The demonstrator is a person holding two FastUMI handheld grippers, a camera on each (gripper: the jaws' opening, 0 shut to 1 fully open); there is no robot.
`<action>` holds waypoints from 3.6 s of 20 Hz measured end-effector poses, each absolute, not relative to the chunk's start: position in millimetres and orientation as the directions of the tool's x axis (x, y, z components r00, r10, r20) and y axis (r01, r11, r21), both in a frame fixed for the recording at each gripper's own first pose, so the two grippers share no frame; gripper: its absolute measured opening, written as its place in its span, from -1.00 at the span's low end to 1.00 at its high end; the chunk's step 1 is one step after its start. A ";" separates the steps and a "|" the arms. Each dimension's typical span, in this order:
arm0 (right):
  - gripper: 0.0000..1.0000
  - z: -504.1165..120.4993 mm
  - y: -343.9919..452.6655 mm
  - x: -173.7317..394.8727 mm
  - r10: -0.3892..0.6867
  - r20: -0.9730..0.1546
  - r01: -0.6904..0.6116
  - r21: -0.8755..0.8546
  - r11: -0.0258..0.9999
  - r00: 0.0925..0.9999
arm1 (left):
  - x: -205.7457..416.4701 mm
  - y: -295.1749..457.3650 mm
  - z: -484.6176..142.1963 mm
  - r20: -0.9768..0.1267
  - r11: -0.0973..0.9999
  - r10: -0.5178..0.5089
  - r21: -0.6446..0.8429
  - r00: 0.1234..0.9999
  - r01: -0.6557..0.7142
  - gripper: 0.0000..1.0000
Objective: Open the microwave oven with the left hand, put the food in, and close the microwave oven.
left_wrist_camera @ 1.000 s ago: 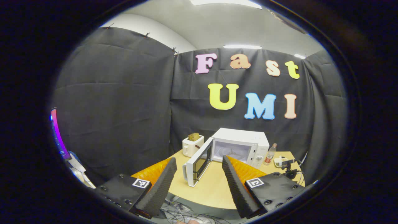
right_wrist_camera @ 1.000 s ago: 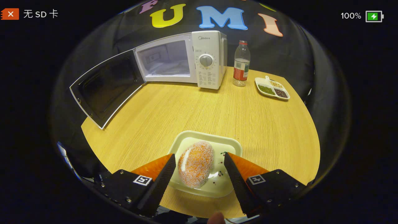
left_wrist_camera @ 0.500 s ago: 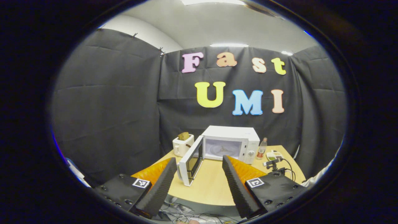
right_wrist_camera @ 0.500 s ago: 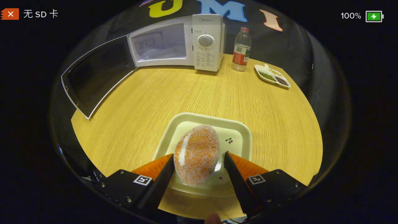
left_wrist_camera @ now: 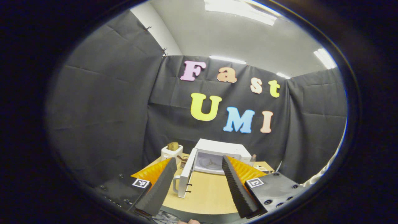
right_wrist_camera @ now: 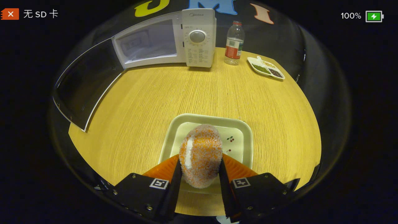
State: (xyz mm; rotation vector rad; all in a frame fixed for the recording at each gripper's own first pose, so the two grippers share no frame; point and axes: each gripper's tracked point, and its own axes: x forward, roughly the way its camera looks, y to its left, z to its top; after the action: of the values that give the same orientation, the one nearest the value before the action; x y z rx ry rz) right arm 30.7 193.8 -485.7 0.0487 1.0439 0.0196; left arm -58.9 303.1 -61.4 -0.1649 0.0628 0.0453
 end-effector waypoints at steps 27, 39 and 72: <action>0.19 -364.1 398.4 205.5 0.342 -0.603 0.126 0.599 0.791 0.721 | -27.7 341.4 -82.8 -0.192 0.963 0.125 -0.214 0.973 -0.166 0.87; 0.18 -423.4 423.1 318.5 0.268 -0.567 0.209 0.638 0.741 0.779 | -1.5 340.1 -116.2 -0.351 0.935 0.230 -0.179 0.908 -0.306 0.87; 0.77 -444.2 415.6 429.8 0.022 -0.462 0.318 0.644 0.696 0.887 | -12.5 343.6 -128.4 -0.442 0.905 0.336 -0.093 0.832 -0.415 0.89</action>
State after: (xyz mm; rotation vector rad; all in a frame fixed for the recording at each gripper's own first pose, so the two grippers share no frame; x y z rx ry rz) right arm 429.8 415.6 -444.2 0.7908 0.4631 -0.1715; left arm -12.5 343.6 -128.4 -0.1888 0.4322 0.4007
